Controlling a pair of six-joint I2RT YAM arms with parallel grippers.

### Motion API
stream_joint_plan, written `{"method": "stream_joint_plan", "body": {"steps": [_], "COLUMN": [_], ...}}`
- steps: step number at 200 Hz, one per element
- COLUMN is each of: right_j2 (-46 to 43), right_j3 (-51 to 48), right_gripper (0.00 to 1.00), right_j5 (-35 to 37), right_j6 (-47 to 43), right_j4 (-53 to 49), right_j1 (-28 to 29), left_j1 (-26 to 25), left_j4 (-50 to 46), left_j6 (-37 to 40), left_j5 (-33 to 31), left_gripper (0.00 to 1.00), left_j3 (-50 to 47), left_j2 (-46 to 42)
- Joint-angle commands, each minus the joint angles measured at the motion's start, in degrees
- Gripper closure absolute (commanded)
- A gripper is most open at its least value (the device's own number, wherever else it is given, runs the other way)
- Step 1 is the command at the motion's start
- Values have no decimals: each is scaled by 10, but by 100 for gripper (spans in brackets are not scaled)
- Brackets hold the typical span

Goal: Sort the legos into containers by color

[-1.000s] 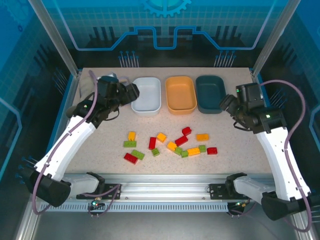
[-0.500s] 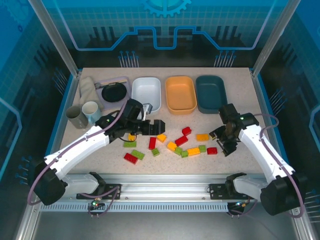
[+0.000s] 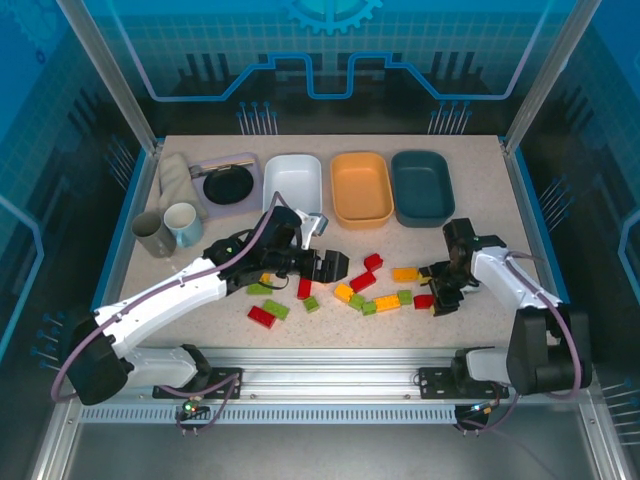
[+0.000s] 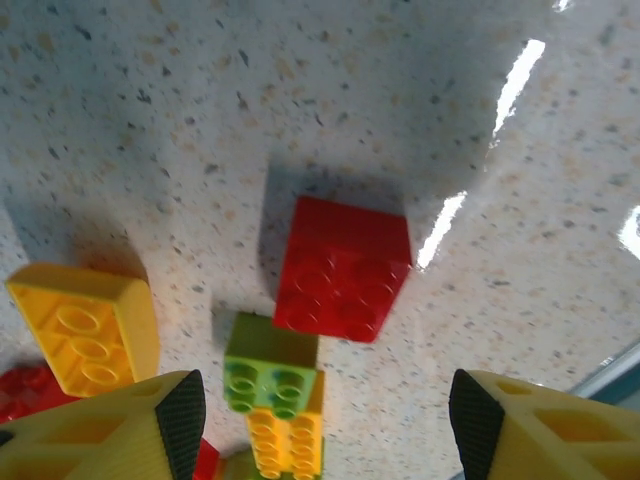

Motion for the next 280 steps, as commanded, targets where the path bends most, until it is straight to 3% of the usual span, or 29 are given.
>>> {"method": "stream_joint_plan", "body": {"steps": [1, 111, 185, 235, 280], "right_j2": [24, 64, 60, -3, 95], "right_j3": [-8, -57, -59, 95, 279], "right_gripper": [32, 41, 68, 70, 70], "right_j5": [-25, -34, -24, 91, 121], "right_j6": [-3, -21, -28, -119, -251], "right_j4": [25, 81, 96, 5, 10], "right_j1": [-17, -41, -45, 1, 18], "left_j1": [-6, -19, -21, -9, 47], "left_j4": [15, 19, 23, -8, -45], "left_j6": [13, 3, -3, -20, -40], "left_j5": [5, -1, -5, -16, 0], "left_gripper": [5, 4, 4, 3, 3], "left_j3": [-2, 15, 19, 85, 180], "left_j2": [6, 20, 25, 41, 98]}}
